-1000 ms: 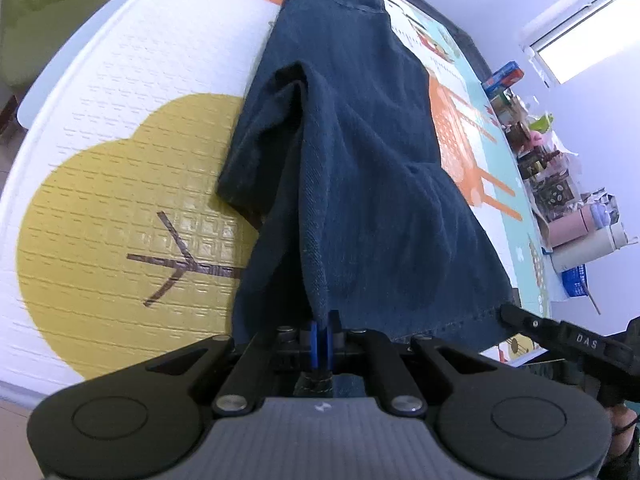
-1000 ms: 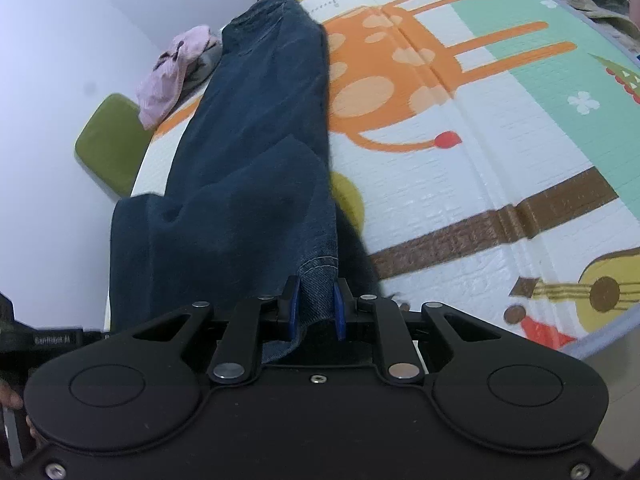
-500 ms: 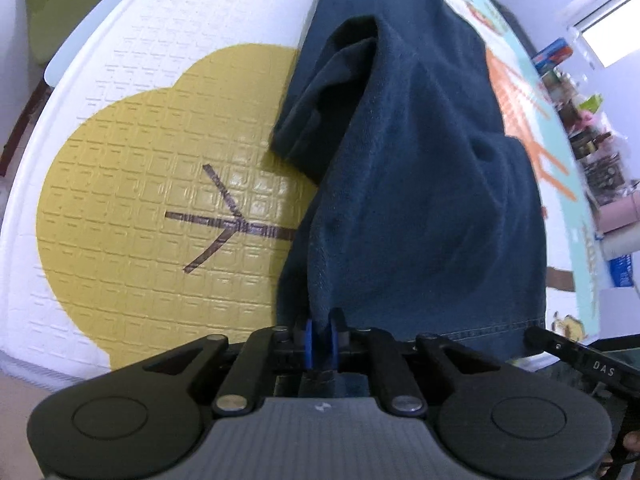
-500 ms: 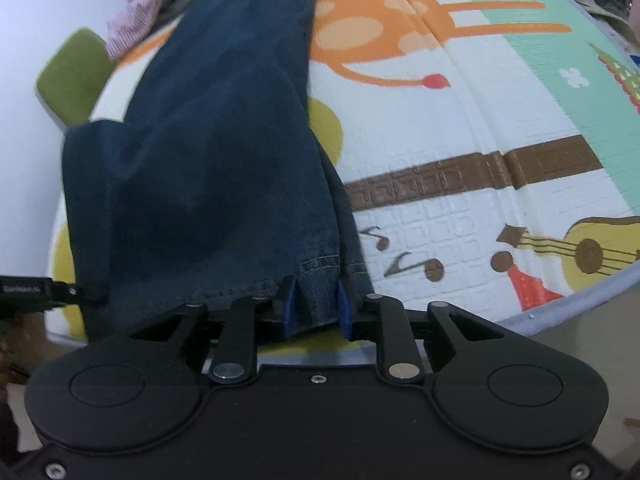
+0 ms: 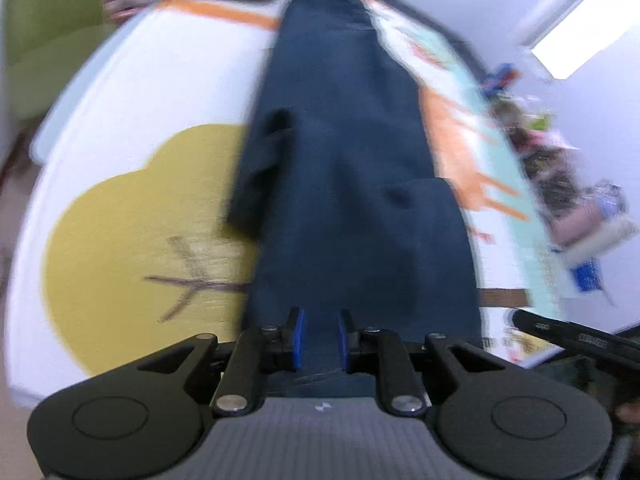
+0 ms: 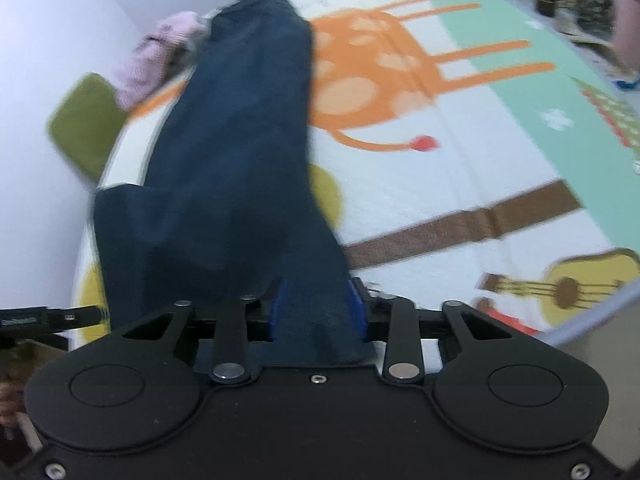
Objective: Fold clothes
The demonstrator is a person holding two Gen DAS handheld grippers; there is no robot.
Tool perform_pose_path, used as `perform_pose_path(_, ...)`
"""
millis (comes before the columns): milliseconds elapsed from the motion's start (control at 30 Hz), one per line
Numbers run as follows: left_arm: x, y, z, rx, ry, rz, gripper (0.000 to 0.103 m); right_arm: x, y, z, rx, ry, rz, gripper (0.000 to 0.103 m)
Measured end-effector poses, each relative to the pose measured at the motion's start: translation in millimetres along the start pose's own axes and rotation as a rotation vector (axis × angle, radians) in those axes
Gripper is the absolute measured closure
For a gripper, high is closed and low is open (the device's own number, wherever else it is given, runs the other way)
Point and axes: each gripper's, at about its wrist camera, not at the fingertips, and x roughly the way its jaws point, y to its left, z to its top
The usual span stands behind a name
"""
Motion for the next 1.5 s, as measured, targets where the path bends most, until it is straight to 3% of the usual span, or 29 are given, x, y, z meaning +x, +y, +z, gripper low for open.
perform_pose_path(167, 23.2, -23.8, -12.7, 0.050, 0.050, -0.036, 0.086, 20.4, 17.3, -5.5, -0.037, 0.067, 0.053, 0.089)
perform_pose_path(333, 50.2, -20.1, -28.1, 0.047, 0.141, 0.009, 0.086, 45.7, 25.2, -19.2, -0.044, 0.170, 0.046, 0.089)
perform_pose_path(433, 68.1, -5.2, -34.4, 0.003, 0.191, 0.053, 0.088, 54.6, 26.5, -26.1, -0.062, 0.206, -0.017, 0.089)
perform_pose_path(567, 65.6, 6.9, -35.8, -0.047, 0.209, 0.050, 0.090, 56.7, 23.6, -31.3, -0.088, 0.218, -0.079, 0.092)
perform_pose_path(933, 46.8, 28.6, -37.1, -0.104, 0.191, 0.083, 0.091, 42.0, 12.3, -36.0, -0.090, 0.218, -0.128, 0.092)
perform_pose_path(1167, 30.1, 23.8, -33.2, -0.087, 0.162, 0.110, 0.090, 18.4, 2.8, -32.5, -0.097, 0.162, -0.194, 0.088)
perform_pose_path(1267, 18.6, 23.4, -28.5, -0.080, 0.125, 0.128, 0.086, 7.9, -2.3, -29.4, -0.098, 0.131, -0.223, 0.082)
perform_pose_path(1433, 14.1, 26.6, -20.5, -0.088, 0.076, 0.187, 0.069, 0.5, -0.2, -27.0, -0.128, 0.081, -0.264, 0.066)
perform_pose_path(1500, 15.9, 28.4, -18.4, -0.093, 0.070, 0.198, 0.066, 1.3, 0.1, -26.4, -0.127, 0.077, -0.257, 0.066)
